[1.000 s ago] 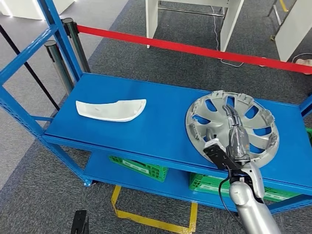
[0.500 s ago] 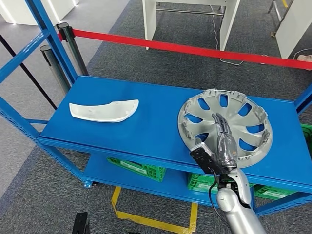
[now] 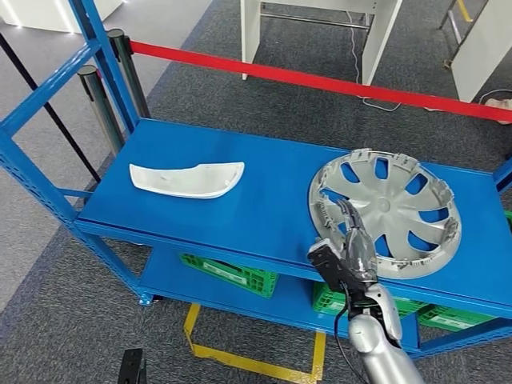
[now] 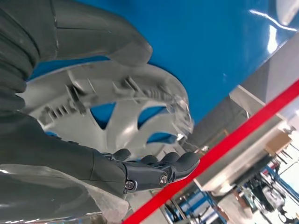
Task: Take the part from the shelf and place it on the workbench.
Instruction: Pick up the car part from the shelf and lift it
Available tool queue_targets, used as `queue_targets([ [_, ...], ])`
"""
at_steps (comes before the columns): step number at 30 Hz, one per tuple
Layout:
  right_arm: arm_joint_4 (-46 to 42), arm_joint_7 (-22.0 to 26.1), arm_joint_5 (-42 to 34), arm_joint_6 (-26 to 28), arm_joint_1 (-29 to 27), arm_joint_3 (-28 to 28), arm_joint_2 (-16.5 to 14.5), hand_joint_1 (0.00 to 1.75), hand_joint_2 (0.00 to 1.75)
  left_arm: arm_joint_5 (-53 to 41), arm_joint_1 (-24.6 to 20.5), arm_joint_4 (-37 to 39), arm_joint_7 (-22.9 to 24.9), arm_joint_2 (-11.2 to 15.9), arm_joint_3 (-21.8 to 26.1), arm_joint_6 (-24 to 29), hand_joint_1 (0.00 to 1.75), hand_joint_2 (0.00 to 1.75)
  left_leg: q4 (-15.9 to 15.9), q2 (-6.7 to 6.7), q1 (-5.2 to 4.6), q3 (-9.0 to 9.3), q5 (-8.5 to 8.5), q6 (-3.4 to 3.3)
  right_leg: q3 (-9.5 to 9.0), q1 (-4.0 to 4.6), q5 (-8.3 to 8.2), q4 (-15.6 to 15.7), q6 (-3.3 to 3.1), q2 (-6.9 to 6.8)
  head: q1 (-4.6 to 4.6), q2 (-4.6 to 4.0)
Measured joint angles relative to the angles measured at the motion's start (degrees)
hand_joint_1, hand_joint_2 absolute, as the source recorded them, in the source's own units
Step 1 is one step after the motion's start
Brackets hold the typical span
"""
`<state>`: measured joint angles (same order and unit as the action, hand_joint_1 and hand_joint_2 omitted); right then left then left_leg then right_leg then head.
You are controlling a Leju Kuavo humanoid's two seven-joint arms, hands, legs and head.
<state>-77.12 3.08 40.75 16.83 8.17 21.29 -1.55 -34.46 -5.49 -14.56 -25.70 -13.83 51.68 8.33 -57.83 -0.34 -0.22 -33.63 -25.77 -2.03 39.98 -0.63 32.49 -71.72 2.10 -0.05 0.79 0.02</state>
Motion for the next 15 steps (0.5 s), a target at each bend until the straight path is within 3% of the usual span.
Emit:
queue_targets([
  [2,0.5,0.0,-0.2,-0.1,0.2,0.2,-0.2,0.00,1.75,0.0,0.0,0.0,0.0,-0.1,0.0,0.0,0.00,0.00,-0.1,-0.06,-0.14,0.06,-0.09,0.12,-4.10,0.08,-3.65,8.2,-0.46,-0.01,-0.01,0.00],
  [4,0.9,0.0,-0.3,-0.2,0.5,0.3,-0.5,0.00,1.75,0.1,-0.1,0.0,0.0,-0.1,0.0,0.0,0.00,0.00,-0.3,-0.07,-0.30,-0.14,-0.11,0.52,-6.79,0.26,-4.96,13.3,-0.81,0.05,-0.08,0.01],
  [7,1.6,-0.2,-0.3,0.0,0.3,0.3,-0.7,0.00,1.75,0.2,-0.1,0.0,0.0,-0.1,0.1,0.0,0.00,0.00,-0.3,-0.07,-0.24,-0.27,-0.07,1.29,-7.14,0.34,-5.03,14.0,-1.38,0.10,-0.07,0.00],
  [9,1.7,-0.7,0.5,0.6,0.2,0.3,-0.9,0.00,1.75,0.2,0.0,0.0,0.0,-0.1,0.2,0.1,0.00,0.00,-2.3,-0.02,-0.14,-0.94,-1.55,1.95,-7.37,0.05,-5.27,14.3,-2.03,0.02,-0.31,0.00],
  [12,1.9,-2.8,3.6,2.5,0.0,0.3,-1.0,0.00,1.75,0.5,0.1,0.0,0.0,-0.1,0.3,0.1,0.00,0.00,-12.8,0.06,0.29,-5.48,-6.98,2.88,-7.49,-0.07,-5.31,14.5,-2.53,-0.11,-0.64,0.00],
  [13,2.0,-3.8,5.2,3.4,-0.2,0.3,-1.1,0.00,1.75,0.6,0.2,0.0,0.0,-0.1,0.4,0.2,0.00,0.00,-15.9,0.06,0.44,-6.89,-8.06,3.08,-7.50,-0.06,-5.30,14.5,-2.55,-0.13,-0.64,0.00],
  [14,2.0,-4.8,6.9,4.2,-0.5,0.3,-1.1,0.00,1.75,0.7,0.4,0.0,0.0,-0.1,0.5,0.2,0.00,0.00,-17.3,0.06,0.56,-7.47,-8.05,3.22,-7.52,-0.06,-5.29,14.4,-2.54,-0.11,-0.64,0.01],
  [15,2.0,-5.9,8.8,5.0,-0.7,0.3,-1.1,0.00,1.75,0.8,0.5,0.0,0.0,-0.1,0.6,0.2,0.00,0.00,-16.4,0.06,0.69,-7.02,-6.96,3.29,-7.55,-0.06,-5.27,14.4,-2.51,-0.08,-0.65,0.01],
])
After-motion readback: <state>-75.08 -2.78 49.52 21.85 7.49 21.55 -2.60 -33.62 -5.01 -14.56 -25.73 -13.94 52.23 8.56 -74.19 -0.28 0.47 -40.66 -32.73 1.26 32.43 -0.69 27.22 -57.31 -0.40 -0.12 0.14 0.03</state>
